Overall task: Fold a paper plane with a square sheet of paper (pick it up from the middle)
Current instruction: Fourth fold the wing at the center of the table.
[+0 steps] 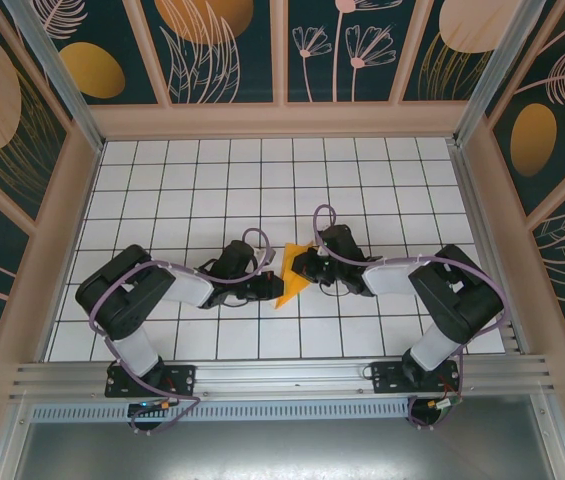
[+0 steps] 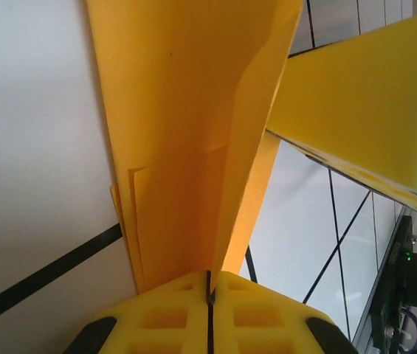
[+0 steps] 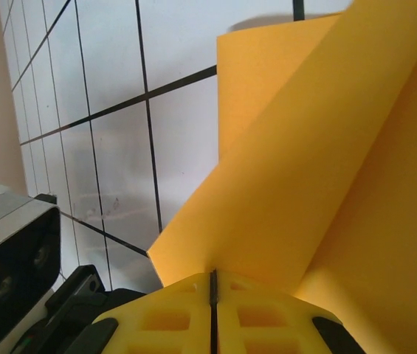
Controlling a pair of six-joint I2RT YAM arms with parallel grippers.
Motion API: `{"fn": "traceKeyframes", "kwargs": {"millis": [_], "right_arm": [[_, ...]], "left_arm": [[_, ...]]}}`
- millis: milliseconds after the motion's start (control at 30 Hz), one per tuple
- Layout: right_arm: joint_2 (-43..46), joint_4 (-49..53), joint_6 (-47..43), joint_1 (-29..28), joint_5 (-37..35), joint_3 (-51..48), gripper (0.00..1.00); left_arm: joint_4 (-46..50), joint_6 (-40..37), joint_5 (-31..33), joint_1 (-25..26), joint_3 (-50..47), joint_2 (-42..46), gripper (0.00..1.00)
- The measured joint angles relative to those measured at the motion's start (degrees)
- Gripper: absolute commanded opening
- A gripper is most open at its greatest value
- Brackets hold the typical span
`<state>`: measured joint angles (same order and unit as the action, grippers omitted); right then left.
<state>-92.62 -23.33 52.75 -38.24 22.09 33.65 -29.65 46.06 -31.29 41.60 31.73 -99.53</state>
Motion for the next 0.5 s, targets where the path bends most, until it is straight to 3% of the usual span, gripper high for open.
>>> {"fn": "traceKeyframes", "kwargs": {"millis": [200, 500], "right_arm": [[-0.3, -0.8, 0.1, 0.3, 0.3, 0.0, 0.11], [-2.2, -1.0, 0.2, 0.8, 0.3, 0.0, 0.11]], "left_arm": [[-0.6, 0.8, -0.8, -0.2, 0.2, -0.4, 0.11], [-0.5, 0.7, -1.5, 0.0, 0.6, 0.2, 0.28]]}}
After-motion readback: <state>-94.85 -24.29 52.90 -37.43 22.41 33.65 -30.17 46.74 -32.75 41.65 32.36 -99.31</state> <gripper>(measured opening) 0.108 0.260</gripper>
